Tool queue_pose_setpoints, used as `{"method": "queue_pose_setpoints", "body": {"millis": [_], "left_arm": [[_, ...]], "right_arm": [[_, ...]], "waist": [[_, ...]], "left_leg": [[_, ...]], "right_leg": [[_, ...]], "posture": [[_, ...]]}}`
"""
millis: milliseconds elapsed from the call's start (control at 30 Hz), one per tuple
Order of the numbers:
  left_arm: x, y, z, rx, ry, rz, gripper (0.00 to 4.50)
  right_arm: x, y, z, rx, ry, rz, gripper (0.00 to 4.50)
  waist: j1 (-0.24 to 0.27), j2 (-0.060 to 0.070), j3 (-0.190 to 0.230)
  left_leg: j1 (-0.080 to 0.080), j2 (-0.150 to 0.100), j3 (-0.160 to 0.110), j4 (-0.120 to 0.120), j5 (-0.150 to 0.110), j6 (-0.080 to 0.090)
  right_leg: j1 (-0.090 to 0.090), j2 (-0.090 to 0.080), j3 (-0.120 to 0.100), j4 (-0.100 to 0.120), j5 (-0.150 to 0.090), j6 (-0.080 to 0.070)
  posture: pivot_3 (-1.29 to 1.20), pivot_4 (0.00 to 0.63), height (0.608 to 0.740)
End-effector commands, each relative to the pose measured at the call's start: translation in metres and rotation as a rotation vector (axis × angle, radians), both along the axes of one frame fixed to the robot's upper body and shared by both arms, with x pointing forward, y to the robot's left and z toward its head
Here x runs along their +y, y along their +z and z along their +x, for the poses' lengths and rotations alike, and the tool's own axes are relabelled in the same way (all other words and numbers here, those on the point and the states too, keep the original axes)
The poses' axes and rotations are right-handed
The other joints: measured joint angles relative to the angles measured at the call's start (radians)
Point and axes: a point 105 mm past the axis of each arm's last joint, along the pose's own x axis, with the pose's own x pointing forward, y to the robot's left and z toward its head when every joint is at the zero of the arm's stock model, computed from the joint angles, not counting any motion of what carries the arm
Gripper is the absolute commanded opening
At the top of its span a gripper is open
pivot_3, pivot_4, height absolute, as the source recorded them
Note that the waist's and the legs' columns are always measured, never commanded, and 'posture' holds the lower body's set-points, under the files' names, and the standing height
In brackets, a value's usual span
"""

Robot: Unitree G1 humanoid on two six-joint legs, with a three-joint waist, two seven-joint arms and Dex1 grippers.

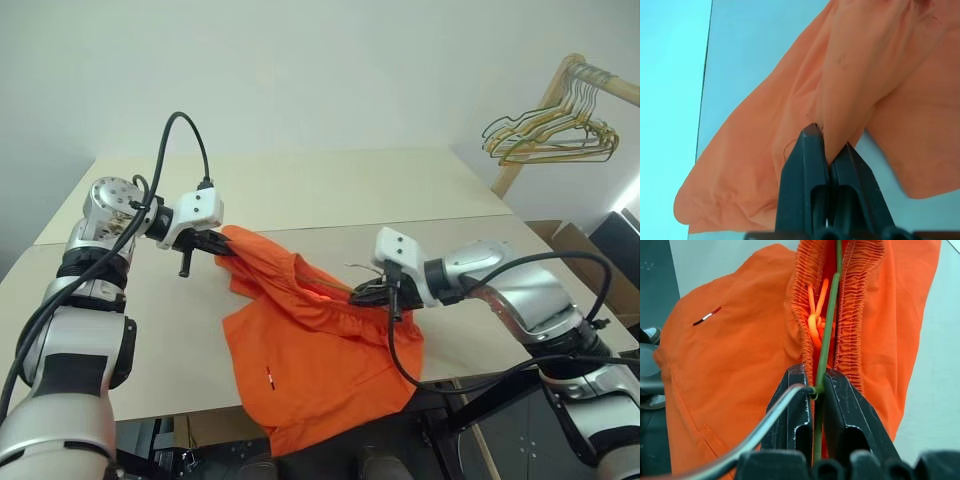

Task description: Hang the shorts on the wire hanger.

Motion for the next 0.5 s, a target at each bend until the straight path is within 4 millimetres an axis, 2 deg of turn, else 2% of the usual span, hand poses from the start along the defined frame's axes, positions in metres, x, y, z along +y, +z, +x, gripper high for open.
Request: {"method": "queue_pose_setpoints", "body": {"millis": [33, 333, 433, 500], "left_arm": [[0.004, 0.014, -0.002, -0.038, -0.009, -0.011, 0.05], [-0.010, -0.004, -0.012, 0.001, -0.101, -0.005, 0.05], [-0.005, -0.009, -0.014, 0.003, -0.098, 0.037, 0.63], [-0.001, -0.009, -0.014, 0.000, -0.096, 0.046, 1.26]], "right_arm": [[-0.005, 0.015, 0.004, -0.055, -0.021, 0.029, 0.12], [0.004, 0.037, 0.009, -0.082, -0.007, 0.081, 0.12], [0.003, 0.042, 0.008, -0.087, 0.003, 0.080, 0.12], [0.002, 0.045, 0.007, -0.089, 0.011, 0.076, 0.12]], "waist": [[0.000, 0.000, 0.000], [-0.002, 0.000, 0.000], [0.000, 0.000, 0.000], [-0.001, 0.000, 0.000]], "left_leg": [[0.000, 0.000, 0.000, 0.000, 0.000, 0.000], [0.000, 0.000, 0.000, 0.000, 0.000, 0.000], [0.000, 0.000, 0.000, 0.000, 0.000, 0.000], [0.000, 0.000, 0.000, 0.000, 0.000, 0.000]], "right_leg": [[0.000, 0.000, 0.000, 0.000, 0.000, 0.000], [0.000, 0.000, 0.000, 0.000, 0.000, 0.000], [0.000, 0.000, 0.000, 0.000, 0.000, 0.000], [0.000, 0.000, 0.000, 0.000, 0.000, 0.000]], "posture": [[-0.01, 0.000, 0.740], [-0.02, 0.000, 0.740], [-0.02, 0.000, 0.740], [-0.02, 0.000, 0.740]]}}
